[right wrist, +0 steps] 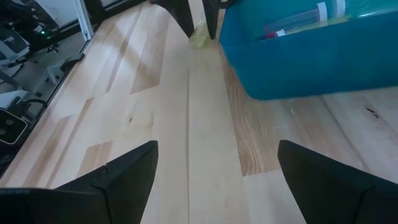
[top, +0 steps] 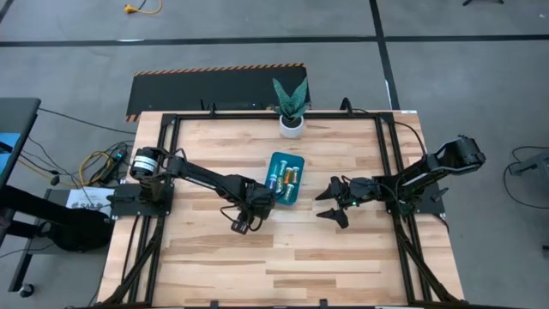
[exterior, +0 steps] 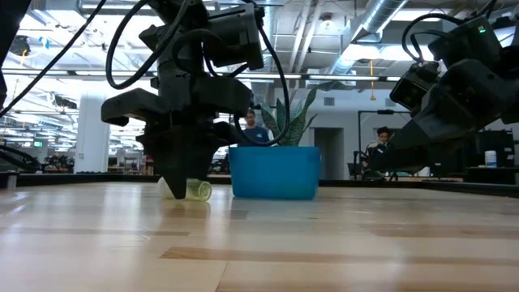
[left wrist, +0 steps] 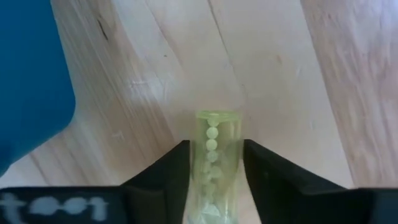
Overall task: Pick and place pill bottles into a basket
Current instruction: Put the yellow pill bottle into the bin
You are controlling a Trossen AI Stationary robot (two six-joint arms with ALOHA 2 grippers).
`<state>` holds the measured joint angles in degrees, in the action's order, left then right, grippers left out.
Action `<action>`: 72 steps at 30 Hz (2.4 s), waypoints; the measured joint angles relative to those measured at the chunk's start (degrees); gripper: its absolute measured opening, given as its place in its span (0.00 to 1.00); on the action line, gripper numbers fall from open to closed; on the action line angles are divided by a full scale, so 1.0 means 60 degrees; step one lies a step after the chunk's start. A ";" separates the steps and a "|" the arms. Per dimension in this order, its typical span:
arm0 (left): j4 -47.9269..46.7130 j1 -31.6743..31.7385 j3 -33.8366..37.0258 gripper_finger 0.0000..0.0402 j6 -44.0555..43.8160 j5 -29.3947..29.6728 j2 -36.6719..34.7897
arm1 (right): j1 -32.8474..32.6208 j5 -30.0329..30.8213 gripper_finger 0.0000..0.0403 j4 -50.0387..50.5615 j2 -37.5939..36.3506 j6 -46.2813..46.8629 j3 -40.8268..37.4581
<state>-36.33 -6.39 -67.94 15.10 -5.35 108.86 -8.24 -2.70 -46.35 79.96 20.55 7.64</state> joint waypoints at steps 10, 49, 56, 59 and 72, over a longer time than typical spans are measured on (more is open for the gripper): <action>-0.0415 0.0000 -0.0238 0.19 0.0005 -0.0376 0.0007 | 0.0000 -0.0002 0.81 0.0000 0.0000 0.0066 0.0000; 0.1474 0.2390 -0.4288 0.25 -0.2521 0.2454 0.0004 | -0.0131 -0.0065 0.81 0.0004 0.0000 0.0081 0.0000; 0.0812 0.3013 -0.4266 0.25 -0.5690 0.1559 0.0373 | -0.0322 -0.0065 0.81 0.0004 0.0000 0.0081 0.0003; 0.0950 0.2986 -0.4274 0.25 -0.5950 0.1130 0.0712 | -0.0352 -0.0068 0.81 0.0012 -0.0004 0.0081 0.0003; 0.0586 0.2483 -0.4277 0.36 -0.5427 0.0999 0.1523 | -0.0628 -0.0053 0.81 0.0080 -0.0004 0.0074 0.0004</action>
<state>-32.81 8.51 -93.60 -17.46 0.64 117.99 -12.01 -3.02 -45.87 79.94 20.99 7.66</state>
